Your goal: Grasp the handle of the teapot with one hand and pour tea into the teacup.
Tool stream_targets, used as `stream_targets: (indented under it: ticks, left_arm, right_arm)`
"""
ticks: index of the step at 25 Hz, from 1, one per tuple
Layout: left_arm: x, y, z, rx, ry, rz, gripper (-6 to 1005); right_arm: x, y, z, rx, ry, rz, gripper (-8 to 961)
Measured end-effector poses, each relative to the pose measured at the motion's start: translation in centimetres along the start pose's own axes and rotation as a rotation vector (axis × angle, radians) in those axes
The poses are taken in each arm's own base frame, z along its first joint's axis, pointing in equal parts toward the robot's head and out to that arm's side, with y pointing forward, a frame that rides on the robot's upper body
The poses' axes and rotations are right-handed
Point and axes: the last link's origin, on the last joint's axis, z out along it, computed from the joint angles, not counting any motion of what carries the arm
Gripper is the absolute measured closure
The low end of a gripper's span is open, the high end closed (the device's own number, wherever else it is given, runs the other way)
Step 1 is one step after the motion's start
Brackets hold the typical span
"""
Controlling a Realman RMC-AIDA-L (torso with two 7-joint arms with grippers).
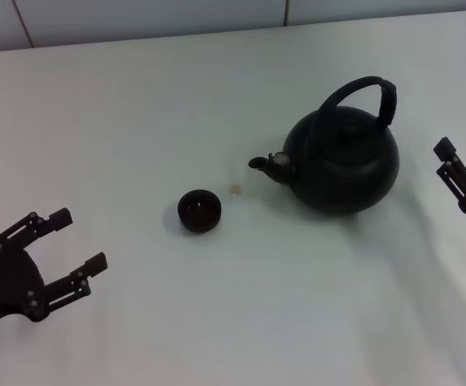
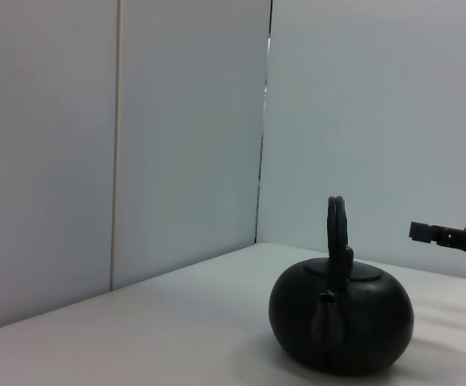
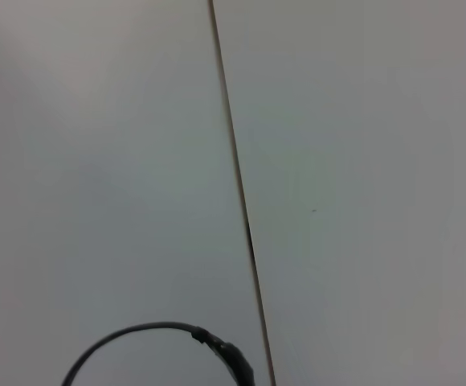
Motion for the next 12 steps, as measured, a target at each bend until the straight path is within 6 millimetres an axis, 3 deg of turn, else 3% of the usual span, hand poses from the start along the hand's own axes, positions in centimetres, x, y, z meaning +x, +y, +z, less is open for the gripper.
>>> stream_targets:
  ticks: [6, 7, 12]
  left_arm:
    - [0.2, -0.2, 0.2, -0.013, 0.000, -0.016, 187]
    - [0.4, -0.3, 0.3, -0.022, -0.003, -0.023, 187]
    - [1.7, -1.6, 0.5, -0.089, -0.030, -0.049, 187]
  right_arm:
    - [-1.4, 0.0, -0.1, -0.173, -0.013, 0.006, 258]
    - [-2.1, -0.4, 0.1, -0.298, 0.033, 0.005, 258]
    - [-3.8, -1.5, 1.1, -0.546, 0.202, -0.010, 258]
